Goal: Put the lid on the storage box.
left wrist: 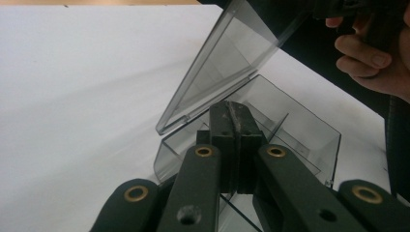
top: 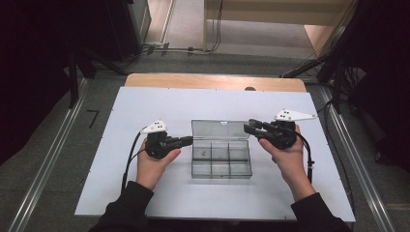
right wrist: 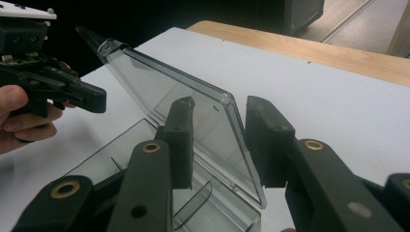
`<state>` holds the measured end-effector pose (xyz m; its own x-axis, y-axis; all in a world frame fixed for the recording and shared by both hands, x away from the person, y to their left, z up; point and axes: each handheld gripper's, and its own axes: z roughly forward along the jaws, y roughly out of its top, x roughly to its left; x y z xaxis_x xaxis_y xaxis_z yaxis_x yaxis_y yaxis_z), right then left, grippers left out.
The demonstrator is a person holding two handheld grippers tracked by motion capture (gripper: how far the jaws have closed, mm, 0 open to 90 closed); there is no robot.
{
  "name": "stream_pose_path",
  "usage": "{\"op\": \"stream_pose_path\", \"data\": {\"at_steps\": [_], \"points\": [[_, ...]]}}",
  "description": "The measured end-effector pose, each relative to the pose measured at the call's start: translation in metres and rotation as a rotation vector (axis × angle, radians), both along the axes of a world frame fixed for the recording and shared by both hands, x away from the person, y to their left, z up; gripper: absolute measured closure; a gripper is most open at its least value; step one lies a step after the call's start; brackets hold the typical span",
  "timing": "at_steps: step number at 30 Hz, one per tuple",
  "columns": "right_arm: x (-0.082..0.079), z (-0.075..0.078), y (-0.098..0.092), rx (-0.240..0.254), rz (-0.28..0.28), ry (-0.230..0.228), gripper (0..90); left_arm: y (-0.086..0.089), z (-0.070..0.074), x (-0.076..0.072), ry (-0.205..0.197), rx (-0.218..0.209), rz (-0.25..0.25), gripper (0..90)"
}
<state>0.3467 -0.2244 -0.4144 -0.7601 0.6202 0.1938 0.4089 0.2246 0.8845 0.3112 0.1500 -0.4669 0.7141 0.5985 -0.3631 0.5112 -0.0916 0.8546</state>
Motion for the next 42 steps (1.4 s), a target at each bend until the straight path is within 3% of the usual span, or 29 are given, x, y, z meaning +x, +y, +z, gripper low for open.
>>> {"op": "stream_pose_path", "data": {"at_steps": [12, 32, 42], "points": [[-0.007, -0.005, -0.003, -0.016, 0.000, -0.009, 57.7, -0.008, 0.002, 0.004, 0.007, -0.044, -0.034, 90.0], [-0.012, -0.009, -0.008, -0.038, 0.022, 0.004, 48.8, -0.010, 0.001, 0.006, 0.002, -0.058, -0.024, 90.0], [-0.015, -0.012, -0.015, -0.032, 0.005, 0.008, 43.1, -0.010, 0.001, 0.006, -0.001, -0.059, -0.024, 90.0]]}}
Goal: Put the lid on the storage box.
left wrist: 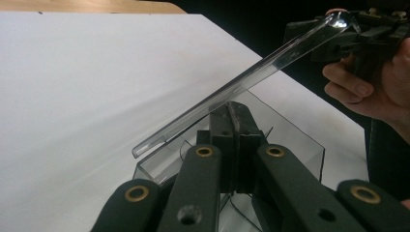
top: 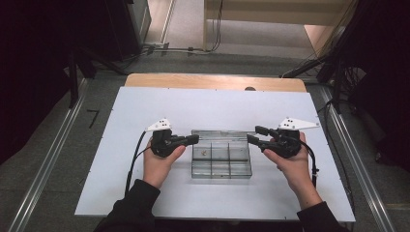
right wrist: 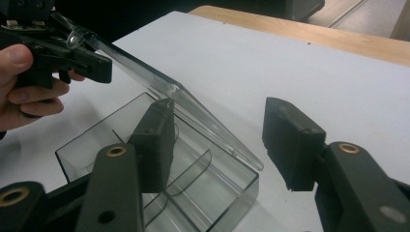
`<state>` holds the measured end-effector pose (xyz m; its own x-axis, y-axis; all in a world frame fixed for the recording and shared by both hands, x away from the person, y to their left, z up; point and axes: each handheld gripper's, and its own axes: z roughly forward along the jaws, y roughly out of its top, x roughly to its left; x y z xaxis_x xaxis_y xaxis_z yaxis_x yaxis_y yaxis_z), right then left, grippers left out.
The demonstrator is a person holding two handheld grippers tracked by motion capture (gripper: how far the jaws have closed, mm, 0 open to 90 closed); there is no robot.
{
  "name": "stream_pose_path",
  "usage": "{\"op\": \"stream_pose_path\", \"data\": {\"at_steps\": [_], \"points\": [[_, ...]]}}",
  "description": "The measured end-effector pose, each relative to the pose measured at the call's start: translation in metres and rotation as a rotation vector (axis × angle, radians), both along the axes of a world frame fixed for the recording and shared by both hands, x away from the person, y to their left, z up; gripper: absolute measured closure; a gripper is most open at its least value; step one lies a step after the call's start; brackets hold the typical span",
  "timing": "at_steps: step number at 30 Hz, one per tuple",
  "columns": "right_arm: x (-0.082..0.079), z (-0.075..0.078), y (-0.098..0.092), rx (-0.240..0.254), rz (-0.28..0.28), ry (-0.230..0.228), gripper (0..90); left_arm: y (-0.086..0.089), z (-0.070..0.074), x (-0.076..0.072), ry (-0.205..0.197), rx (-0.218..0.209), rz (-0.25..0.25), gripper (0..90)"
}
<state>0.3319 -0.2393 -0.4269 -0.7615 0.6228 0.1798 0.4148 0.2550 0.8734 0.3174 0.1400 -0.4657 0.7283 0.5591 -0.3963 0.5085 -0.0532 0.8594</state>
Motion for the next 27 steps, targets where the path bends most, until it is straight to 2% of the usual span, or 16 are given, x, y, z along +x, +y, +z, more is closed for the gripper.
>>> {"op": "stream_pose_path", "data": {"at_steps": [4, 7, 10, 18, 22, 27], "points": [[-0.001, -0.006, -0.005, -0.012, -0.028, 0.014, 44.1, 0.000, 0.000, 0.000, -0.001, -0.002, -0.001, 90.0], [-0.003, -0.010, -0.008, -0.008, -0.036, 0.023, 48.5, -0.001, 0.000, 0.000, -0.002, -0.004, -0.002, 90.0], [-0.004, -0.014, -0.011, -0.003, -0.045, 0.033, 56.2, -0.001, 0.000, 0.000, -0.003, -0.005, -0.001, 90.0], [-0.011, -0.025, -0.008, -0.026, -0.060, 0.081, 86.2, 0.000, 0.001, -0.001, -0.010, -0.010, -0.003, 90.0], [-0.012, -0.028, -0.003, -0.027, -0.038, 0.112, 87.8, 0.000, 0.002, -0.002, -0.014, -0.009, -0.011, 90.0], [-0.015, -0.023, 0.001, -0.005, -0.018, 0.085, 87.8, -0.001, 0.002, -0.004, -0.018, -0.012, -0.020, 90.0]]}}
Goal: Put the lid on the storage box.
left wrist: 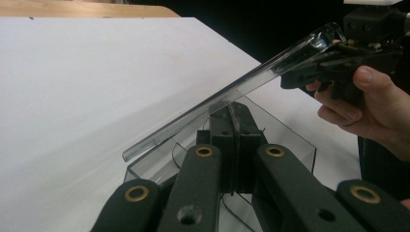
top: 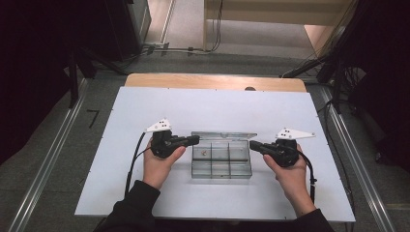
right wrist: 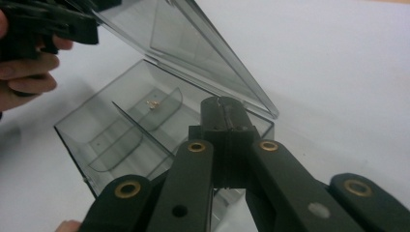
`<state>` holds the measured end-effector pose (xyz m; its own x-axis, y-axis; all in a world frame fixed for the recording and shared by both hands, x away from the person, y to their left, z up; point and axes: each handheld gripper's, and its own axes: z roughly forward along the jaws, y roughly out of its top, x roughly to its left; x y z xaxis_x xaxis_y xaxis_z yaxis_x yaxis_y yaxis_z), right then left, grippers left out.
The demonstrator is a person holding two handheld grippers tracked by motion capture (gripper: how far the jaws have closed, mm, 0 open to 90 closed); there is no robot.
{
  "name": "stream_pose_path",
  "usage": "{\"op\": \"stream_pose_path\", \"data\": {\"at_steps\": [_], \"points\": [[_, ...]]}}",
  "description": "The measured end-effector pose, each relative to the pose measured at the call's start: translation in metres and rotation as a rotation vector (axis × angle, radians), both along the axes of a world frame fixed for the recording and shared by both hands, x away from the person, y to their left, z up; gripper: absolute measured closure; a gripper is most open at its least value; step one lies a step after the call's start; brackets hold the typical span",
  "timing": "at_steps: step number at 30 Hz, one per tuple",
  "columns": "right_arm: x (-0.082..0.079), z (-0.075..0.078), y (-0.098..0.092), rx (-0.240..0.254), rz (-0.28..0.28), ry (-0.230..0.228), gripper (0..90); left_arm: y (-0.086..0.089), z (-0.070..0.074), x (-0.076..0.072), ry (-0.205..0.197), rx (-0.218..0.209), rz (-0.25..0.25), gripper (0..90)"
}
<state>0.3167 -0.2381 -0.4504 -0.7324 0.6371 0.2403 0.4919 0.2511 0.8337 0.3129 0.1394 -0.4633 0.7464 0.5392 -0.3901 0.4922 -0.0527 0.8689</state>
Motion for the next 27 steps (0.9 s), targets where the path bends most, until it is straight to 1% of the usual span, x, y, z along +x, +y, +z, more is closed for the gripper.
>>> {"op": "stream_pose_path", "data": {"at_steps": [1, 3, 7, 8, 13, 17, 19, 27], "points": [[-0.001, 0.001, 0.000, 0.003, 0.004, -0.012, 87.7, 0.000, 0.000, 0.000, 0.000, 0.001, -0.002, 90.0], [-0.002, 0.003, 0.001, 0.009, 0.009, -0.020, 87.8, 0.000, 0.001, -0.001, -0.004, -0.001, -0.007, 90.0], [-0.004, 0.004, 0.000, 0.011, 0.016, -0.024, 87.8, -0.001, 0.001, -0.004, -0.005, -0.006, -0.009, 90.0], [-0.004, 0.004, 0.000, 0.015, 0.020, -0.031, 87.8, -0.001, 0.000, -0.004, -0.005, -0.006, -0.013, 90.0], [-0.007, 0.006, -0.001, 0.023, 0.034, -0.042, 87.8, -0.001, -0.002, -0.008, -0.009, -0.001, -0.021, 90.0], [-0.009, 0.006, -0.001, 0.017, 0.037, -0.047, 87.7, 0.000, -0.003, -0.012, -0.010, -0.007, -0.020, 90.0], [-0.009, 0.005, -0.002, 0.016, 0.038, -0.047, 87.8, 0.000, -0.003, -0.014, -0.013, -0.001, -0.022, 90.0], [-0.014, 0.003, -0.005, 0.008, 0.040, -0.040, 87.7, 0.002, -0.007, -0.022, -0.017, 0.000, -0.023, 90.0]]}}
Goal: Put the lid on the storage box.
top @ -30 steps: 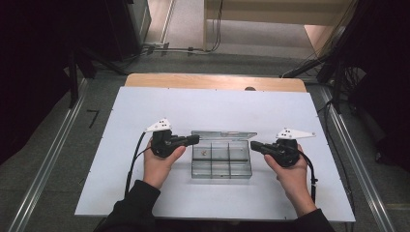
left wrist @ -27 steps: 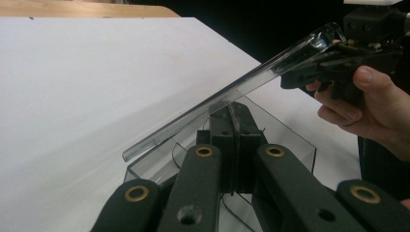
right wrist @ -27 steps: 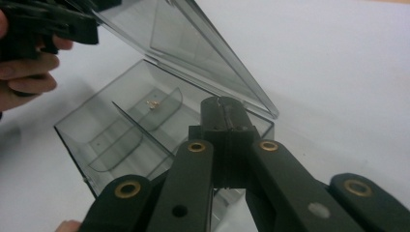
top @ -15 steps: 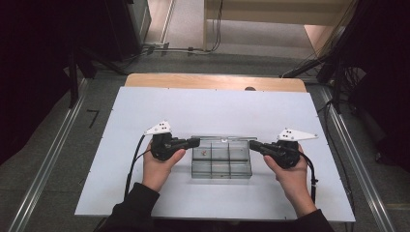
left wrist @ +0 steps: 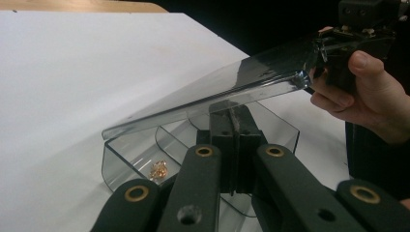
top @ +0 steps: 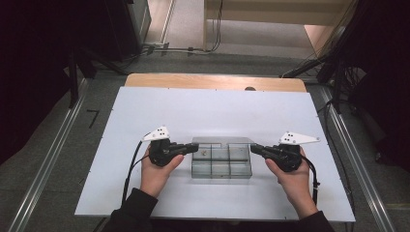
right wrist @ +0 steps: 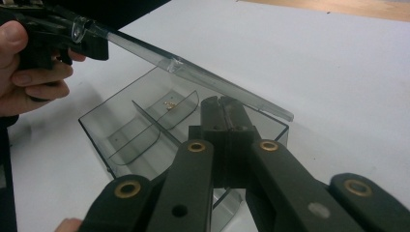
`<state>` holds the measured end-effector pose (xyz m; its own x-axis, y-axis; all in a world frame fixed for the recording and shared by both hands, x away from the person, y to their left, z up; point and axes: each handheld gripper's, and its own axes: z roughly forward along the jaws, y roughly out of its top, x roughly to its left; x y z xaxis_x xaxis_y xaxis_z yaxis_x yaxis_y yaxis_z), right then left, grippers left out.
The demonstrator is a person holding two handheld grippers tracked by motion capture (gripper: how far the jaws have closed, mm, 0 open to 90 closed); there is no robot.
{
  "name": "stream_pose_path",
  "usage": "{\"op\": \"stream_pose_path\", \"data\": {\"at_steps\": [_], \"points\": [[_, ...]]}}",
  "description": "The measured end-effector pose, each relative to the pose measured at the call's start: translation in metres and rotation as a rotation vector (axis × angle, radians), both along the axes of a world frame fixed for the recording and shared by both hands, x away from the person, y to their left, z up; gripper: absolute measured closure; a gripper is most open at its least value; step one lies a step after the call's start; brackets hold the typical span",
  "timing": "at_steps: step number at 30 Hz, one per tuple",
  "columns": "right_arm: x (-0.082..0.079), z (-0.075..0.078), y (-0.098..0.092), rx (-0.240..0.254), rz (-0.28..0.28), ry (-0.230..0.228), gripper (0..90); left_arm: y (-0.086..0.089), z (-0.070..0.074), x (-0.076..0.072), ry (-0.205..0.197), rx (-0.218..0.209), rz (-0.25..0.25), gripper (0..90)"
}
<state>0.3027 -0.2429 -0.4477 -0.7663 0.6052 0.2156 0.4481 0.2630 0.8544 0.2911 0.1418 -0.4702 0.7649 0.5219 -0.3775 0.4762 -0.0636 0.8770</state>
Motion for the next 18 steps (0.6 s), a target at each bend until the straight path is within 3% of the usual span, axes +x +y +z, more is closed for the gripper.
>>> {"op": "stream_pose_path", "data": {"at_steps": [18], "points": [[-0.012, -0.009, -0.002, -0.023, 0.016, 0.016, 87.7, 0.006, -0.013, -0.020, 0.009, -0.011, -0.002, 90.0]]}}
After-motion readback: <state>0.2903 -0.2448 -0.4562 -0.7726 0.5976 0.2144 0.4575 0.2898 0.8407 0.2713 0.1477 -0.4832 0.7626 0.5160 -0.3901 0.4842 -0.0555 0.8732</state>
